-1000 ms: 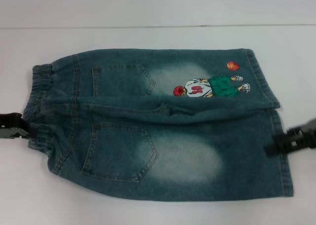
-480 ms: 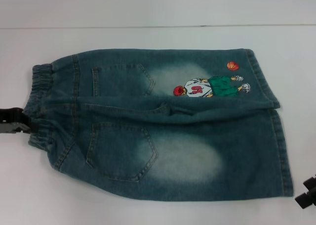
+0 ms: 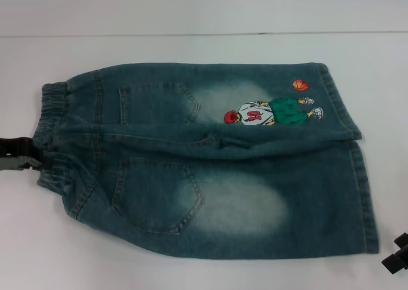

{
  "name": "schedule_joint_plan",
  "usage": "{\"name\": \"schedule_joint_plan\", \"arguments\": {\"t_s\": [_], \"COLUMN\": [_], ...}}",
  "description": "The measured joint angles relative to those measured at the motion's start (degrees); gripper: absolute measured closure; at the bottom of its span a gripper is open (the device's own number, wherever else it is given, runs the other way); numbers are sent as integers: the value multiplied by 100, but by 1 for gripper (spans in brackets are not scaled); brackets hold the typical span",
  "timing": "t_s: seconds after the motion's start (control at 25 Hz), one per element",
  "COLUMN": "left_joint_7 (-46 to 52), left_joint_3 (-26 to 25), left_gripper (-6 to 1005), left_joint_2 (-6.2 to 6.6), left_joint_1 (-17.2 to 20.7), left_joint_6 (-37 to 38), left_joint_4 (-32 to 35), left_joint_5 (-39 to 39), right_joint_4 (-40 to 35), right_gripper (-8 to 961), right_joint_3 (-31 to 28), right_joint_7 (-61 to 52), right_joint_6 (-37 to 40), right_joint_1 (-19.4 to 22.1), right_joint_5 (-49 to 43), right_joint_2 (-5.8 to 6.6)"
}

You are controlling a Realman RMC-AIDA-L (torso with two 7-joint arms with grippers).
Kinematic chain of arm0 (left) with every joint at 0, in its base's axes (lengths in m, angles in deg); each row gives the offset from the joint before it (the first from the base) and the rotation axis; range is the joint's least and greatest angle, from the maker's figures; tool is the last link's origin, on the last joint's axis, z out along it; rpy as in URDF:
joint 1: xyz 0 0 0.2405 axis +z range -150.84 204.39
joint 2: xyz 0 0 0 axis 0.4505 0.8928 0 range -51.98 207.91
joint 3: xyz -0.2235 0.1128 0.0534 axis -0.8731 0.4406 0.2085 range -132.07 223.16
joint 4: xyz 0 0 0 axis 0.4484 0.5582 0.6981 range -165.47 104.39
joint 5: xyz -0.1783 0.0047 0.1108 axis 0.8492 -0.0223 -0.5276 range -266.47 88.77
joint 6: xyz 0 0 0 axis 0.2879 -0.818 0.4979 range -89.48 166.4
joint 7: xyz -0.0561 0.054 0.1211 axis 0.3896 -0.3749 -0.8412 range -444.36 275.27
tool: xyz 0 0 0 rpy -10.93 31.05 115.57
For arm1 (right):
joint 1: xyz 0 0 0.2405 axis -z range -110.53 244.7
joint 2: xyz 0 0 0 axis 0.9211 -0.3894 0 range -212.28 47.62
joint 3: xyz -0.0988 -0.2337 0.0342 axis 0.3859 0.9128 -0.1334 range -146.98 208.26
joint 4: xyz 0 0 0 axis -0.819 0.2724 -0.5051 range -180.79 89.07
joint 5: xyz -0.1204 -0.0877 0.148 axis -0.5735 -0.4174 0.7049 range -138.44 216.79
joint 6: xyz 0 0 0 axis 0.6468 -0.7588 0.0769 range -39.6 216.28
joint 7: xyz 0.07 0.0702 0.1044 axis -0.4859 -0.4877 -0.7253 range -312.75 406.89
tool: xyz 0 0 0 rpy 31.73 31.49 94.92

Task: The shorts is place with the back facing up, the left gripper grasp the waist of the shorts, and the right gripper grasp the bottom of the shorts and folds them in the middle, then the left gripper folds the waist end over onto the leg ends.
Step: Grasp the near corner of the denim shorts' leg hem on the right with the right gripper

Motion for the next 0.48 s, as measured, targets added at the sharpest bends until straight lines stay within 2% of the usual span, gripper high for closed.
{"name": "schedule_joint_plan", "arguments": {"t_s": [0.48], "left_joint_7": [-53], "left_joint_3": [-3], "left_gripper": [926], "left_joint_2": [-9], "left_joint_1": [-8], "left_joint_6": [-18], "left_joint_4": [-19], "left_joint_5": [-4], "right_joint_4": [284], "right_gripper": [250], "right_joint_3": [177], "right_joint_7": [-13], "right_joint_6": [-247], "right_joint_1": [-183], "right_joint_5": [-44], "right_joint_2": [-64]}}
